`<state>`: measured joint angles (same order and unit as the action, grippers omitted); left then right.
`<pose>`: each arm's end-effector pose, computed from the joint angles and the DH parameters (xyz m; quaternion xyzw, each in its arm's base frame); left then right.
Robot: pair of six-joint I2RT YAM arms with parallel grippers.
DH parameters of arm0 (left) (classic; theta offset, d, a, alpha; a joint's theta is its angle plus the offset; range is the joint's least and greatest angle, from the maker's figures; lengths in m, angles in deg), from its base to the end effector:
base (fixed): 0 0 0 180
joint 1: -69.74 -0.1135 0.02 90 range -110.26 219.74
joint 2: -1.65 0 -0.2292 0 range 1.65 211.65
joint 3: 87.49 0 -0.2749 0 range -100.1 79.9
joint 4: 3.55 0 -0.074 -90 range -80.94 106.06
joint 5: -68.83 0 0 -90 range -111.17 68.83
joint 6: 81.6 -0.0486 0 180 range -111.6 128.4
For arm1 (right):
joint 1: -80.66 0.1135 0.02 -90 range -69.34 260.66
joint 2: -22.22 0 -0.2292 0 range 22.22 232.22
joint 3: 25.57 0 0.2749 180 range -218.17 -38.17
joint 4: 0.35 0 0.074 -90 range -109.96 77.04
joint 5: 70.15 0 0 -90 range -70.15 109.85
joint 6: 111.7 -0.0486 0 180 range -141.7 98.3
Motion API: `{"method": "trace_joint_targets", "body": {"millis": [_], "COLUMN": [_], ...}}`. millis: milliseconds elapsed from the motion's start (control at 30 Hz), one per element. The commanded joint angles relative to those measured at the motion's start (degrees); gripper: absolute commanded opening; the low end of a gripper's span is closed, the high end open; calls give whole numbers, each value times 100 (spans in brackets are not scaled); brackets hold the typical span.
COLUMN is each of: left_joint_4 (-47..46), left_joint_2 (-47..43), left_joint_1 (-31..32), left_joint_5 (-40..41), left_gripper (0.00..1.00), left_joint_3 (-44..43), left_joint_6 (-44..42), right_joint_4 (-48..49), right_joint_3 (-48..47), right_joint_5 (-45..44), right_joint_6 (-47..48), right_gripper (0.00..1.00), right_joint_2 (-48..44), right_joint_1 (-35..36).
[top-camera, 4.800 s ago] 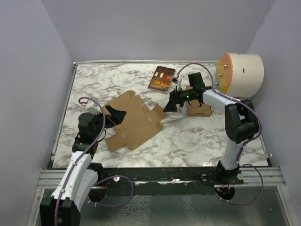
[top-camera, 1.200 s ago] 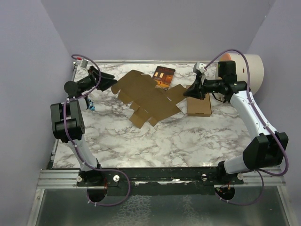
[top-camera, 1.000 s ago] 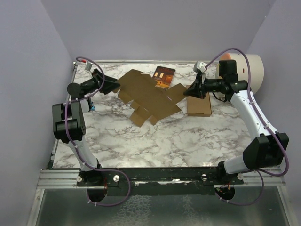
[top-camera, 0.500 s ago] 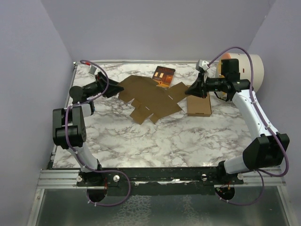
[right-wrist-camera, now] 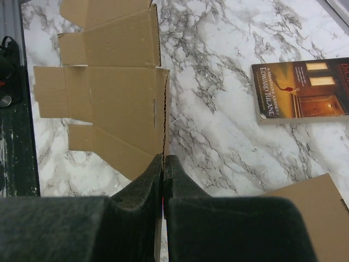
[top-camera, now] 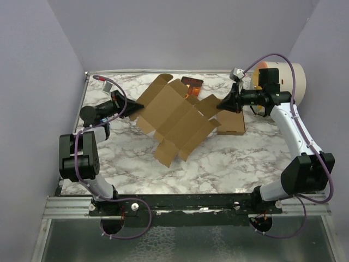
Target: Fold the paper box
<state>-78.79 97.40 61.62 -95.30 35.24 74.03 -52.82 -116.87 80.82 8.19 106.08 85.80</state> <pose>0.3314 0.0001 0.2227 0.2165 0.6093 -0.5799 0.4955 0.3319 0.0725 0.3079 -0.4247 0.7009 0.3872 0.4224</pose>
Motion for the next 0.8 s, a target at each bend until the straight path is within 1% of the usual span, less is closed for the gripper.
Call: {"method": "trace_joint_targets", "body": {"millis": [0, 100, 133, 200, 267, 333, 367, 433, 467, 500, 533, 633, 700, 767], "left_joint_4": [-1427, -1412, -1395, -1143, -451, 991, 2369, 5147, 6322, 6950, 7227, 7323, 7343, 7393], "left_joint_2": [-441, -769, -885, -1186, -1558, -2022, -2290, -2808, -2976, -3066, -3104, -3160, -3174, -3165], "left_joint_1": [39, 82, 98, 136, 208, 342, 453, 806, 1049, 1268, 1390, 1551, 1635, 1678], "left_joint_5": [215, 395, 433, 474, 503, 593, 706, 1197, 1496, 1691, 1724, 1660, 1608, 1495], "left_gripper": [0, 0, 0, 0, 0, 0, 0, 0, 0, 0, 0, 0, 0, 0], "left_joint_3": [240, 511, 605, 769, 870, 874, 809, 430, 197, 35, -47, -69, -126, -205], "left_joint_6": [-110, -256, -338, -672, -1321, -2520, -3293, -5489, -6400, -6909, -7105, -7109, -7094, -7083], "right_joint_4": [122, 104, 78, -49, -146, -216, -211, -175, -106, -22, 91, 500, 969, 1557], "right_joint_3": [-148, -122, -112, -116, -121, -116, -95, -43, -6, 43, 119, 402, 671, 971], "right_joint_5": [268, 512, 640, 894, 1026, 1095, 1117, 1138, 1143, 1152, 1160, 1332, 1500, 1612], "right_joint_6": [-208, -262, -257, -130, 22, 195, 246, 347, 365, 384, 394, 510, 518, 442], "right_gripper": [3, 11, 15, 25, 39, 56, 63, 75, 80, 83, 86, 91, 94, 95], "right_joint_2": [119, 264, 326, 428, 451, 409, 366, 258, 200, 134, 57, -211, -420, -620], "right_joint_1": [-40, -40, -40, -40, -40, -40, -40, -40, -40, -45, -41, -40, -34, -27]}}
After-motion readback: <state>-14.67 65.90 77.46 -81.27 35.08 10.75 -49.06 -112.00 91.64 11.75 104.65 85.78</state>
